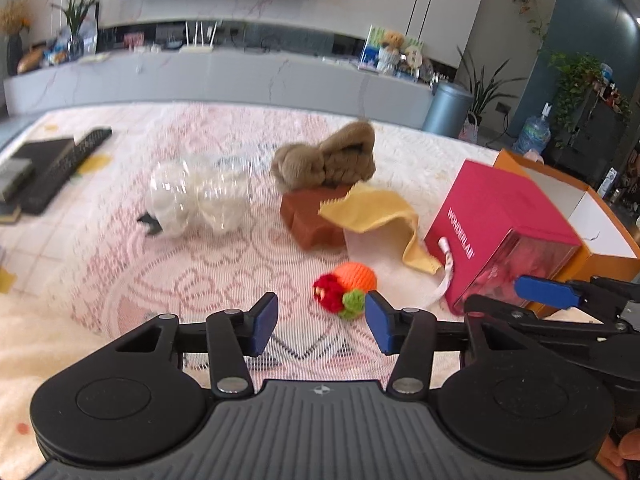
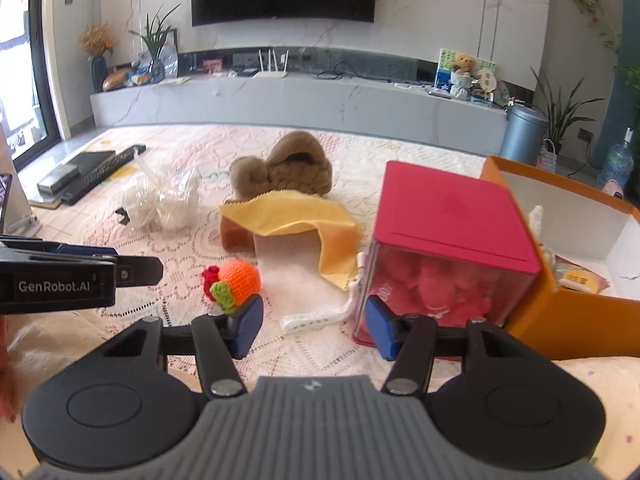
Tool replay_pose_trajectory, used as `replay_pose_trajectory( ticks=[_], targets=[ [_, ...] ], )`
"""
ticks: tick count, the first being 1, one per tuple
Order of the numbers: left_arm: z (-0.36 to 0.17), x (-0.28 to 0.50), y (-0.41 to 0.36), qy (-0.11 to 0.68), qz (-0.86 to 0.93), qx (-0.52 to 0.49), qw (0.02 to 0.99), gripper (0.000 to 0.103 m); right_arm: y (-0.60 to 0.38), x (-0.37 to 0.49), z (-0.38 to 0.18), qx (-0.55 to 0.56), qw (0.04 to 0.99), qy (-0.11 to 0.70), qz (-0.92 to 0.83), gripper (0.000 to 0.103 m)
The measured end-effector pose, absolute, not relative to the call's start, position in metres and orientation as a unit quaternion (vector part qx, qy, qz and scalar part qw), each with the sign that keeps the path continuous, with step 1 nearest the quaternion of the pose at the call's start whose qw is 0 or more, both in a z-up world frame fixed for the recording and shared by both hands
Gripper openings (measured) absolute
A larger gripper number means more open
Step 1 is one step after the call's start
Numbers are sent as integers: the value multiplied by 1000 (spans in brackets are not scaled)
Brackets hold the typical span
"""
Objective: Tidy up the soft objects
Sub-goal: 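Grasp the orange-red crocheted ball with the left tool while the right tool reaches toward the plastic bundle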
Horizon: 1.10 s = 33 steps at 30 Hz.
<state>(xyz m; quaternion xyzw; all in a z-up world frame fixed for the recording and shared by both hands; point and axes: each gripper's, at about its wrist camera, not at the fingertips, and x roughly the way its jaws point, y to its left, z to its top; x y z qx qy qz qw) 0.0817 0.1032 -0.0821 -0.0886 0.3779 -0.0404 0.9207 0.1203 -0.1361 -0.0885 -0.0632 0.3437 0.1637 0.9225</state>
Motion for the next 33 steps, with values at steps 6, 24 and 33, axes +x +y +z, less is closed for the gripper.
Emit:
replay_pose_trajectory(
  ticks=[6, 24, 33],
  targets=[
    [-92, 87, 109, 400, -55, -112, 908, 59, -126, 138, -104, -70, 912, 365, 174, 45],
    [-118, 153, 81, 430, -48, -88, 897, 69, -112, 179, -145, -72, 896, 383, 215, 31],
    [-132, 163, 71, 450, -77, -84, 886, 52, -113, 185, -157, -65, 890, 395, 218, 32]
  ],
)
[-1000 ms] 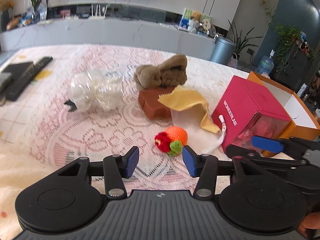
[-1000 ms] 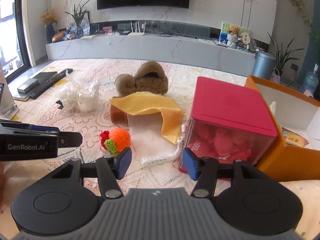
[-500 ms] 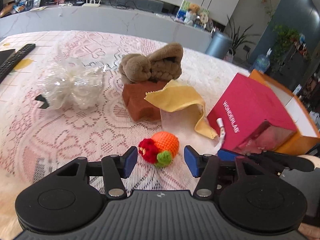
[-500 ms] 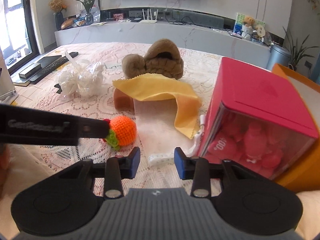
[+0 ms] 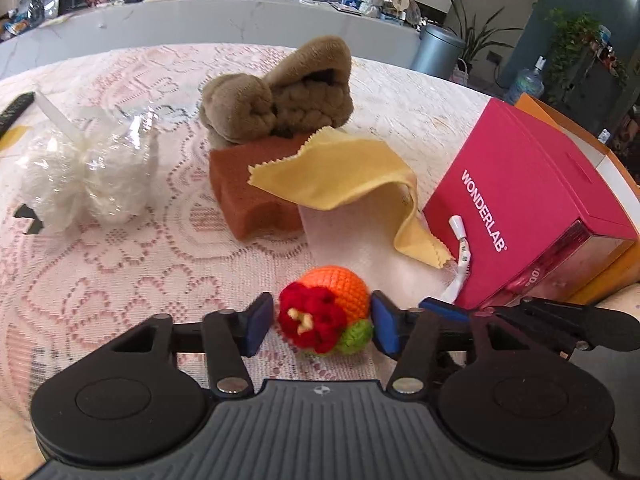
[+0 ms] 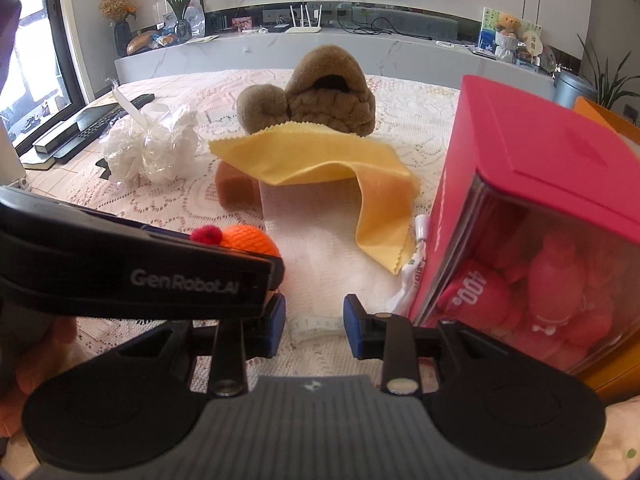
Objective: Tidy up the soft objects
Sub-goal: 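Grasp the orange-red crocheted ball with the left tool while the right tool reaches toward the plastic bundle, then close the right tool on the clear plastic-wrapped bundle while the left tool holds the ball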
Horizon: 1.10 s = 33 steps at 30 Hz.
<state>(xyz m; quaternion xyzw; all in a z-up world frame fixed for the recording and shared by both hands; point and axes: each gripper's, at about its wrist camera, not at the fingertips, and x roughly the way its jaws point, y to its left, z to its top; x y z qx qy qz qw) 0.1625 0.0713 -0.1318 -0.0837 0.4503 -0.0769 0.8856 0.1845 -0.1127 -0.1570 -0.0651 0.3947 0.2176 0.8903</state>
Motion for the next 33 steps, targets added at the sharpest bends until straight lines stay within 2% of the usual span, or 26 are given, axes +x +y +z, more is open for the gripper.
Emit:
replay_pose_trajectory(
  ticks=[6, 12, 17, 23, 33],
  targets=[
    [-119, 151, 83, 411, -65, -116, 902, 48, -112, 179, -152, -74, 894, 383, 220, 32],
    [-106, 142, 110, 366, 3, -147, 919, 48, -103, 172, -123, -117, 909, 326, 229, 29],
    [-105, 142, 119, 357, 10, -150, 922, 48, -73, 183, -118, -231, 904, 283, 221, 28],
    [-109, 144, 129, 363, 15, -169, 916, 48, -55, 206, -128, -324, 877, 282, 215, 29],
    [-93, 148, 155, 319, 71, -172, 929, 48, -28, 226, -102, -306, 884, 253, 246, 31]
  ],
)
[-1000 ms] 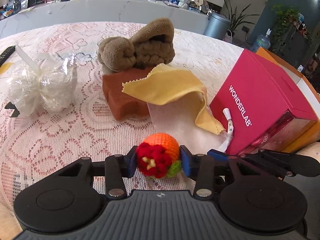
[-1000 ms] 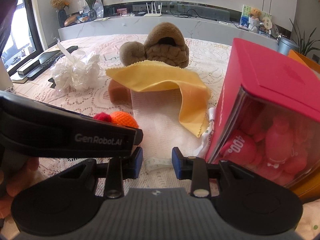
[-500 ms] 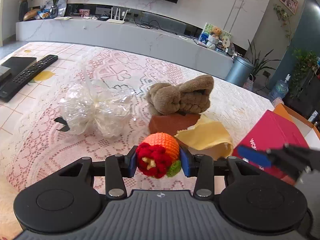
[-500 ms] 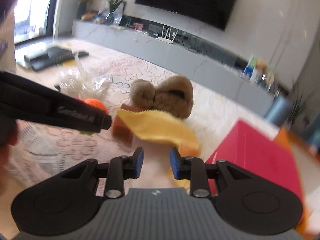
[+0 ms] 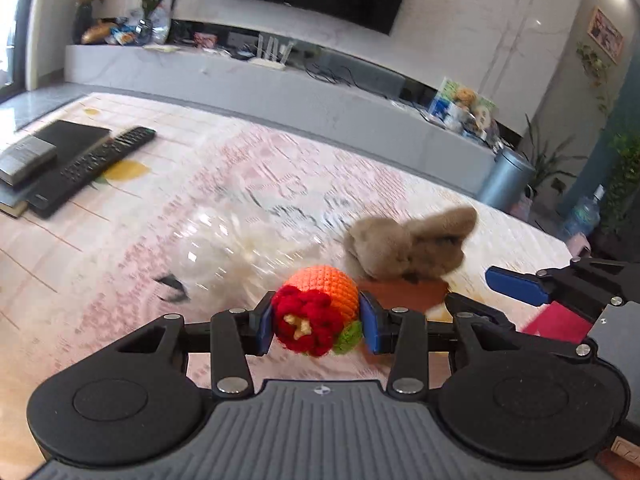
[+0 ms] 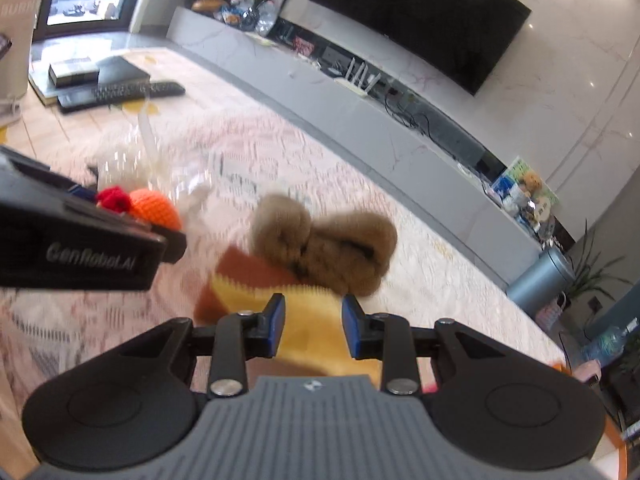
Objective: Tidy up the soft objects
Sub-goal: 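Close the right tool on the clear plastic-wrapped bundle while the left tool holds the ball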
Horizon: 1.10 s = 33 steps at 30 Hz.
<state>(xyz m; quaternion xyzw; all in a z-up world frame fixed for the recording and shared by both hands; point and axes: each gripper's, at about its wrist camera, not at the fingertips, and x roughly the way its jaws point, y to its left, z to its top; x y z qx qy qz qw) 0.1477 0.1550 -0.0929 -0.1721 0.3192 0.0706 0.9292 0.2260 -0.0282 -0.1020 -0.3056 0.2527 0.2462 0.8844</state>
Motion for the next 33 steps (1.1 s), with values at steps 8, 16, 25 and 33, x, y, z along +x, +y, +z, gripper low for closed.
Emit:
replay_pose_trajectory(
  ticks=[8, 16, 25, 33],
  targets=[
    [-89, 134, 196, 292, 170, -215, 916, 48, 14, 231, -108, -278, 866, 259, 324, 36],
    [-102, 136, 218, 323, 206, -241, 892, 48, 64, 228, -129, -377, 796, 209, 425, 66],
    [-111, 134, 228, 335, 213, -272, 876, 48, 89, 249, -142, -404, 770, 223, 441, 57],
    [-110, 131, 232, 325, 224, -283, 874, 48, 95, 251, -134, -458, 750, 159, 450, 69]
  ],
)
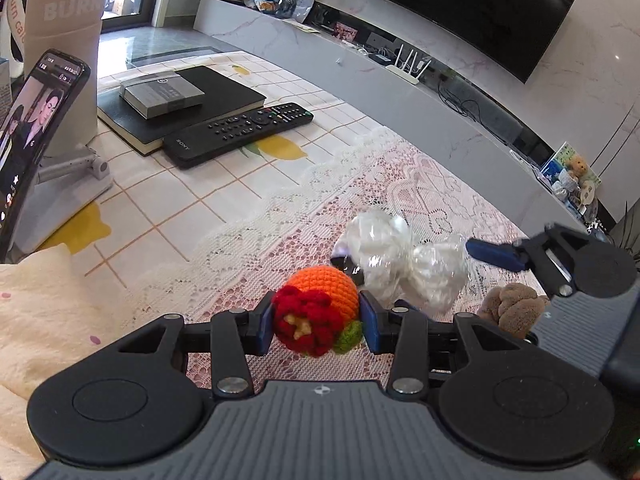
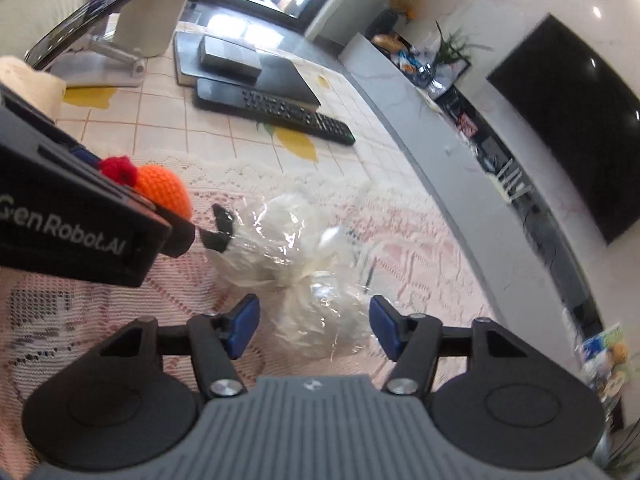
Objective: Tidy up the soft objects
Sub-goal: 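Close the right tool on the clear plastic-wrapped bundle while the left tool holds the ball, then carry the crocheted ball and plastic bundle over the orange box with both tools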
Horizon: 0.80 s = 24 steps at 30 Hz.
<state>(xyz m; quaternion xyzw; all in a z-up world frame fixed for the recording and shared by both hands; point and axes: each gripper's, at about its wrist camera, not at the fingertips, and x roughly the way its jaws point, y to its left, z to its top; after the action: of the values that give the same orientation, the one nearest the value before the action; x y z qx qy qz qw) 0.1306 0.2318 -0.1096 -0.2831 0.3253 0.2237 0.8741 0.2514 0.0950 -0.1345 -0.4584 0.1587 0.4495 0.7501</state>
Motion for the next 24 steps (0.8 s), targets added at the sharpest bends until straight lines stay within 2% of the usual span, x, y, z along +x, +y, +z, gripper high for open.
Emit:
replay_pose_trajectory(
  ticks=[5, 6, 7, 9, 13, 15, 24],
  targets=[
    [-111, 128, 236, 324, 227, -298, 869, 48, 109, 265, -142, -493, 722, 156, 459, 69],
    [-110, 128, 235, 323, 227, -297, 869, 48, 110, 267, -144, -495, 720, 157, 460, 66],
    [-111, 128, 235, 324, 226, -297, 869, 48, 113, 271, -145, -497, 718, 162, 459, 58],
    [-111, 128, 236, 325, 226, -300, 868, 48, 116, 276, -146, -490, 721, 174, 459, 56],
    [-114, 129, 239, 328, 227, -302, 866, 48, 121, 282, -147, -471, 731, 202, 451, 38],
    [-113, 129, 238, 327, 226, -300, 867, 48, 122, 282, -148, -467, 736, 207, 445, 34],
    [-107, 127, 230, 317, 209, -278, 882, 48, 106, 271, -124, -418, 774, 240, 410, 32]
  ],
)
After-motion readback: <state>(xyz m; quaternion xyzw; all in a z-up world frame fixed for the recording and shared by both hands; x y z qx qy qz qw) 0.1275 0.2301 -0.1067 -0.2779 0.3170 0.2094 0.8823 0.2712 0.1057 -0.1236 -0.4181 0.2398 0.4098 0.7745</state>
